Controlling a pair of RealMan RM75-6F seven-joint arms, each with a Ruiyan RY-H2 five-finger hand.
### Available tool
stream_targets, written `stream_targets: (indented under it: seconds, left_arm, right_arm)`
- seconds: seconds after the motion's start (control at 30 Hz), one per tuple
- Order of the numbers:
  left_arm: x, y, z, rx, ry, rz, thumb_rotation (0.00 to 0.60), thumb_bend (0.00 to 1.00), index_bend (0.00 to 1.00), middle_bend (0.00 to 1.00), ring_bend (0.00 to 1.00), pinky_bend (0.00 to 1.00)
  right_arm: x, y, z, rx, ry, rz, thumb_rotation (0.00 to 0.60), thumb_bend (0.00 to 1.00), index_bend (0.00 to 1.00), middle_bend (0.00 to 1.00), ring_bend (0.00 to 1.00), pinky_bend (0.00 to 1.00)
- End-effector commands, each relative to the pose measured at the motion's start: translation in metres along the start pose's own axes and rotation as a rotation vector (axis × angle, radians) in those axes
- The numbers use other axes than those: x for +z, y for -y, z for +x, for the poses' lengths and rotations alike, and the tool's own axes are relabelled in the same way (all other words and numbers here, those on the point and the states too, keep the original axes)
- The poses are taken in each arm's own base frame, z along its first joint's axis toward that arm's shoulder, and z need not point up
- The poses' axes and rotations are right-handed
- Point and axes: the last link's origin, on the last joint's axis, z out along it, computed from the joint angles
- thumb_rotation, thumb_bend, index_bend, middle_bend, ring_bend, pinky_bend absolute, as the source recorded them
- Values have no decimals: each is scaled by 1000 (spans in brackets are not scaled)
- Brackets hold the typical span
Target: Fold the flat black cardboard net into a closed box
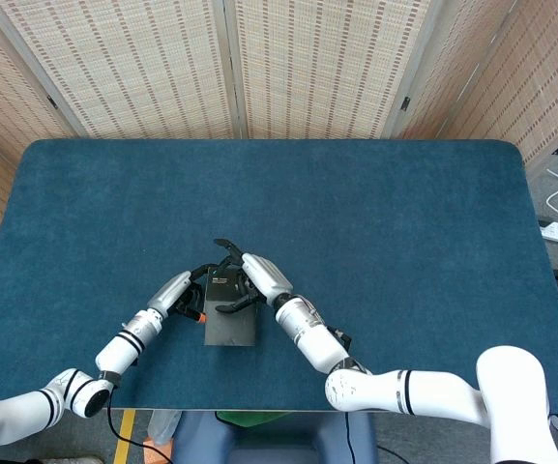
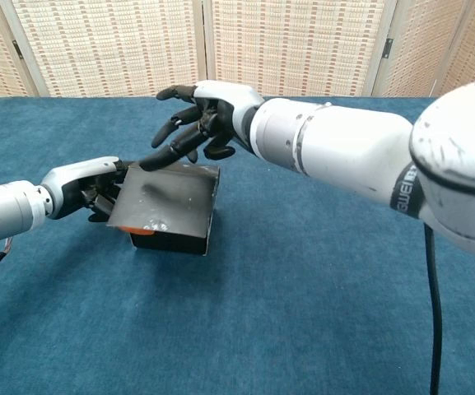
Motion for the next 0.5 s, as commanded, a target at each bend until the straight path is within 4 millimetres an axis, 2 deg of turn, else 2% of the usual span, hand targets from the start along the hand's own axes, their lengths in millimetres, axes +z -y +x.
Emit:
stream_targets:
  seconds: [0.03,0.17,0.27,0.5]
  left_arm:
    - [-2,1,1,13,10,30,600,200,278,399,718,937]
    - [-4,-2,0,49,11,33,600,193,102,273,718,937]
    - [-5,-2,-1,85,17,39,600,192,26,208,718,937]
    - [-11,-3,5,296,27,48,600,185,0,101,697,932]
  right_arm:
    - [-3,0,-5,-108,-14,2,600,0,83,353,710,1000]
    - [-5,-2,-7,-171,-31,-1,600,0,88,354,713,1000]
    - [-7,-5,-10,-210,-32,-3,600,0,97,357,717,1000]
    - [-14,-8,-16,-293,-43,14,600,0,104,361,719,1000]
